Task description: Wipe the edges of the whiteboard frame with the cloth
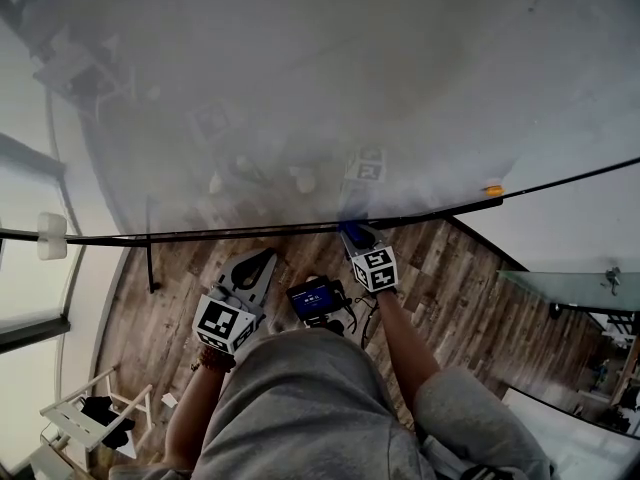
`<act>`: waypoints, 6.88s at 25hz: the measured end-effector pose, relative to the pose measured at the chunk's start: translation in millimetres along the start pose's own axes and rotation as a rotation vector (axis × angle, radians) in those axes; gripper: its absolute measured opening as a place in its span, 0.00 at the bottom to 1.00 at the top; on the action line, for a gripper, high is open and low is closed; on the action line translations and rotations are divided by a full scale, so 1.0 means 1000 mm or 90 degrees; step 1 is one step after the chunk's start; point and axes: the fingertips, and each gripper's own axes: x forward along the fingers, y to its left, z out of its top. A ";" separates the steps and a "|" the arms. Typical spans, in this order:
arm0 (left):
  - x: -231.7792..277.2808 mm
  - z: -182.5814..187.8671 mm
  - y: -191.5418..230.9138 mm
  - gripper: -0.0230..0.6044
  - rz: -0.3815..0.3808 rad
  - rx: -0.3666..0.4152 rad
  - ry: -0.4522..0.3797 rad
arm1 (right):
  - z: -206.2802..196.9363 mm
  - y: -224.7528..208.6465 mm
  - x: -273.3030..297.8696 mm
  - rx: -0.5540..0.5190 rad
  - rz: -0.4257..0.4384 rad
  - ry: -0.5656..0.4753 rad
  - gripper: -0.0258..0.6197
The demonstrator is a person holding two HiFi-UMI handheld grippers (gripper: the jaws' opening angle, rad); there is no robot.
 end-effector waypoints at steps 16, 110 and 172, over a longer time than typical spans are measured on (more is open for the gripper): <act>-0.015 0.001 0.013 0.07 0.020 -0.008 -0.007 | 0.006 0.025 0.012 0.007 0.016 -0.002 0.20; -0.142 -0.031 0.170 0.07 -0.032 -0.038 -0.009 | 0.035 0.160 0.090 0.135 -0.138 0.047 0.21; -0.241 -0.045 0.245 0.07 0.073 -0.059 -0.072 | 0.057 0.268 0.149 0.203 -0.067 0.028 0.20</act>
